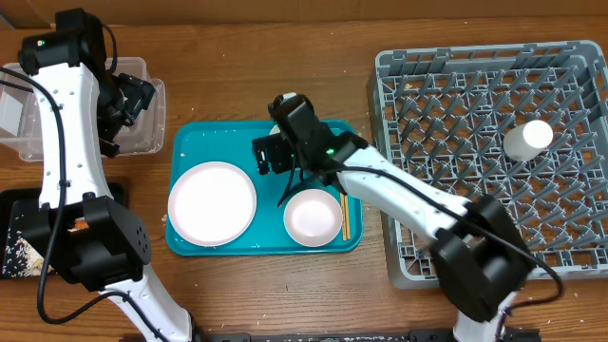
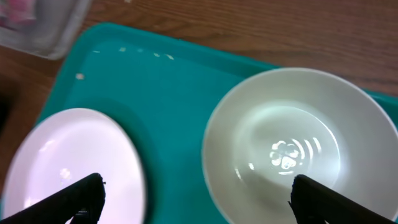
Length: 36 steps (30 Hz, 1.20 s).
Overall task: Sort waste into correct bins and load items into the dishwasher
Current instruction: 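Reach the right gripper back to the white bowl and grasp its rim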
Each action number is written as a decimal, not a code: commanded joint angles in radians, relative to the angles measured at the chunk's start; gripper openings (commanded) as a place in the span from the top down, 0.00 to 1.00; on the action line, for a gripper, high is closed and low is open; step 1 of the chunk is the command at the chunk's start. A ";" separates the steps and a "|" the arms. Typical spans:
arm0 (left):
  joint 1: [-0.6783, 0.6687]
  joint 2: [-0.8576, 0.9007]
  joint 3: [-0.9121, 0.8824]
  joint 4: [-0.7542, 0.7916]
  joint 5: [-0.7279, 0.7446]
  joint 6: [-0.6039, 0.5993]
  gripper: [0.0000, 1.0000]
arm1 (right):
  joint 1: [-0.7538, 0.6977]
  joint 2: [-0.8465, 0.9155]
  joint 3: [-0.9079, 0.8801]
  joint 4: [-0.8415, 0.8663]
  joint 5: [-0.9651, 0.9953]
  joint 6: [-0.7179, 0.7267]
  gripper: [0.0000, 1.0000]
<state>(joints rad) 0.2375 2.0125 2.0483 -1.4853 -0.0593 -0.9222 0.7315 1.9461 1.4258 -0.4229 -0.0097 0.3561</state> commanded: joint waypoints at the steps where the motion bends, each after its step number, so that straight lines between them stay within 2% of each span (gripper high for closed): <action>1: -0.002 -0.030 -0.005 -0.002 0.000 -0.021 0.00 | -0.006 0.038 -0.005 0.019 0.046 -0.014 0.06; 7: -0.002 -0.030 -0.005 -0.002 0.000 -0.021 0.00 | -0.006 0.074 -0.005 0.060 0.014 -0.035 0.11; 11: -0.002 -0.030 -0.005 -0.002 0.000 -0.021 0.00 | -0.005 0.096 -0.005 0.078 0.008 -0.050 0.18; 15: -0.002 -0.030 -0.005 -0.002 0.000 -0.021 0.00 | -0.005 0.130 -0.005 0.092 0.008 -0.075 0.20; 19: -0.002 -0.030 -0.005 -0.002 0.000 -0.021 0.00 | -0.005 0.138 -0.005 0.089 0.008 -0.099 0.27; 36: -0.002 -0.030 -0.005 -0.002 0.000 -0.021 0.00 | 0.006 0.146 -0.005 0.082 0.010 -0.104 0.29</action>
<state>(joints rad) 0.2375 2.0125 2.0483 -1.4853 -0.0593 -0.9222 0.7280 2.0815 1.4200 -0.3466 0.0032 0.2607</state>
